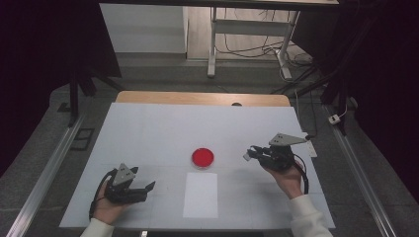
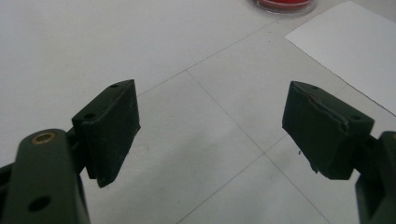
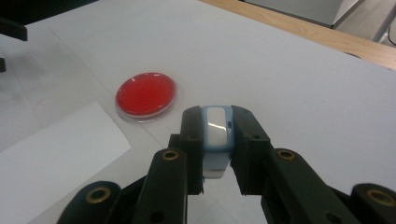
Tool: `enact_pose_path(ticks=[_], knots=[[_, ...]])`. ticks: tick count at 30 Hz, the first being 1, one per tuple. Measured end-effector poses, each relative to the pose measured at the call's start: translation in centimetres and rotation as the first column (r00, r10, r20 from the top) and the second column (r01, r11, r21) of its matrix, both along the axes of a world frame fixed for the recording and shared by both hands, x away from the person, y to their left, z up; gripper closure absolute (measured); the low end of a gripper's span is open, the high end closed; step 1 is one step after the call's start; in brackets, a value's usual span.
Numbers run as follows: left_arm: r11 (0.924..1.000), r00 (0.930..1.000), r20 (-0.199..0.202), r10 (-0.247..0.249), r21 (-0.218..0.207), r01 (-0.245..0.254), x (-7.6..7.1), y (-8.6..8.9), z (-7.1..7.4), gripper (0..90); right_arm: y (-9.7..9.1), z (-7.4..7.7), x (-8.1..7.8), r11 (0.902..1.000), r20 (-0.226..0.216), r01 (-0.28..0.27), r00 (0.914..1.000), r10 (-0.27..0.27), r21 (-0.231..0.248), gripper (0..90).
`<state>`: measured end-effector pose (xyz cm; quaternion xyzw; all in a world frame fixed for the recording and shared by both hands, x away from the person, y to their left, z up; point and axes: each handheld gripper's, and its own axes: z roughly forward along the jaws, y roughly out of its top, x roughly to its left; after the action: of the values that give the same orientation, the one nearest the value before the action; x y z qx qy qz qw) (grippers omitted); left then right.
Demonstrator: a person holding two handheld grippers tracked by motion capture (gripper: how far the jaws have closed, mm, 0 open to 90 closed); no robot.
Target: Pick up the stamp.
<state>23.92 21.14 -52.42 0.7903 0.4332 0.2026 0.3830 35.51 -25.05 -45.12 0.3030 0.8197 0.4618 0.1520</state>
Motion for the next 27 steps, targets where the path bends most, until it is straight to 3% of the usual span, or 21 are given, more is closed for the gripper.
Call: enact_pose_path(ticks=[11, 27], knots=[[1.0, 1.0, 0.001, -0.001, 0.0, 0.001, 0.0, 0.0, 0.0, 19.5, 1.9, 0.5, -0.9, 0.9983, 0.012, -0.049, 0.9987, 0.049, 0.032, 75.1], [1.0, 1.0, 0.0, 0.0, 0.006, 0.0, 0.0, -0.1, 0.0, 19.6, 3.5, 0.3, -1.5, 0.9957, 0.013, -0.077, 0.997, 0.076, 0.052, 75.1]])
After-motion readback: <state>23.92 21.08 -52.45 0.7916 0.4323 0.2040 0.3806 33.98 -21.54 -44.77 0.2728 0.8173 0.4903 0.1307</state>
